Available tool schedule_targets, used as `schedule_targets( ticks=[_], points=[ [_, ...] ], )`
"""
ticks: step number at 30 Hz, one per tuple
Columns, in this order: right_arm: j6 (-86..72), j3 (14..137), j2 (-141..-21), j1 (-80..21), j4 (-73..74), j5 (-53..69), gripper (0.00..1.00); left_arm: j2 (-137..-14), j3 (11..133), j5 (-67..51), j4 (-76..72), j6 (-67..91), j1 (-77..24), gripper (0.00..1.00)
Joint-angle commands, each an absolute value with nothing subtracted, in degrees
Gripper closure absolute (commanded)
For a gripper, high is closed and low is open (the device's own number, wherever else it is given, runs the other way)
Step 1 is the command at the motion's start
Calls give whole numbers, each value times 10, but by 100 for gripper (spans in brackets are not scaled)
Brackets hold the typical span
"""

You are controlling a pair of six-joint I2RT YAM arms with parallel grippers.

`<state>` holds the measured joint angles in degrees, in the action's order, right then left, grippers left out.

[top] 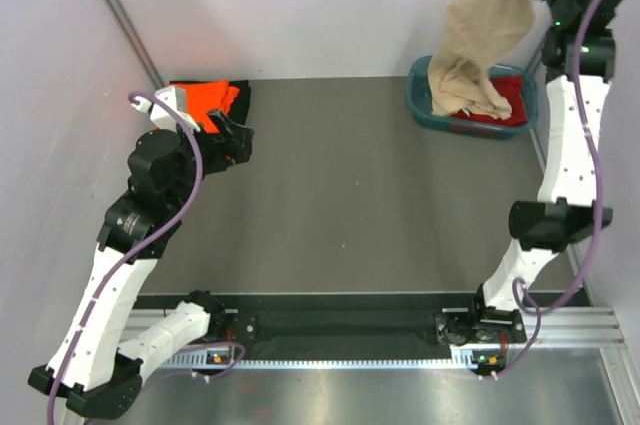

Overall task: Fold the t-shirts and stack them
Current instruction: Move the tshirt to the center of the board, then flatten the tshirt out

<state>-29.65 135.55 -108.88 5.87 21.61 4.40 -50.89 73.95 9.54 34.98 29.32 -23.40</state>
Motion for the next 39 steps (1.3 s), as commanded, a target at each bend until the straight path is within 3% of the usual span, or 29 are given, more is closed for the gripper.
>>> schedule_targets(
  ticks=[1, 8, 13, 14, 15, 17, 21, 28, 32, 35, 39],
  points=[
    [-301, 1397, -985, 29, 140, 74, 100, -498, 763, 162, 363, 262, -236, 8],
    [-262, 1370, -890, -127, 231, 107, 100, -493, 775, 164, 374, 235, -236, 8],
    [-283, 1186, -856, -273, 222, 106, 100, -487, 776, 169, 385, 229, -236, 8],
    [-293, 1168, -866, -312, 228, 110, 95, -487, 778, 174, 391, 229, -236, 8],
    [-319, 1154, -875, -324, 248, 121, 74, -484, 778, 186, 403, 230, -236, 8],
    [-330, 1126, -898, -346, 272, 159, 66, -479, 774, 199, 419, 230, -236, 6],
    [-317, 1055, -880, -338, 361, 140, 41, -478, 738, 175, 432, 214, -236, 1],
    [-260, 898, -833, -258, 527, 53, 38, -561, 674, -65, 440, 225, -236, 6],
    [-281, 768, -803, -224, 539, 39, 38, -612, 614, -169, 389, 249, -238, 9],
    [-296, 675, -785, -216, 524, 28, 37, -676, 585, -192, 381, 276, -243, 10],
    [-326, 615, -773, -202, 517, -25, 27, -727, 567, -144, 362, 277, -267, 9]
  ],
)
